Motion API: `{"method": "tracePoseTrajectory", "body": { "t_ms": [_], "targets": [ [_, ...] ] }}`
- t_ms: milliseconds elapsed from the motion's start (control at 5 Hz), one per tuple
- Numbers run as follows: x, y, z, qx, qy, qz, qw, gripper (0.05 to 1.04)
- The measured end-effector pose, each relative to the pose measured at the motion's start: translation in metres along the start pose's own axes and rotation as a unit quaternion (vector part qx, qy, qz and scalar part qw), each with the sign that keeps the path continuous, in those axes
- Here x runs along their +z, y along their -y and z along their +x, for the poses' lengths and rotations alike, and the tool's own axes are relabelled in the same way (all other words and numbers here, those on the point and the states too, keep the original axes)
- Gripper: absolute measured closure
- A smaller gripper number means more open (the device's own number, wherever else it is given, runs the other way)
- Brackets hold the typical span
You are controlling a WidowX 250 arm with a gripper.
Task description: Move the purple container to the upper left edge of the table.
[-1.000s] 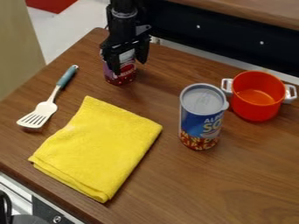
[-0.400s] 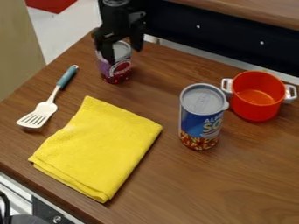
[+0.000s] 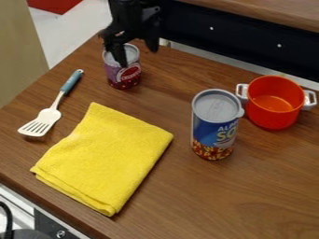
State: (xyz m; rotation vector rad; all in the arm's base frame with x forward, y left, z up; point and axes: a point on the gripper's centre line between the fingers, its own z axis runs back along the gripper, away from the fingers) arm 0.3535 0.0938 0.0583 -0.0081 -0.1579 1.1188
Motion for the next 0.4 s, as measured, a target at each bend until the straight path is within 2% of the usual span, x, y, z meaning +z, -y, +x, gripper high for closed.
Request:
{"method": "tracePoseTrajectory", "body": {
  "t_ms": [200,400],
  "targets": [
    [-0.006,-0.005,-0.036,-0.079,0.017,0.014,0.9967,0.085],
    [0.008,-0.020,-0.058,-0.161,0.048,0.005,0.9858,0.085]
  ]
}}
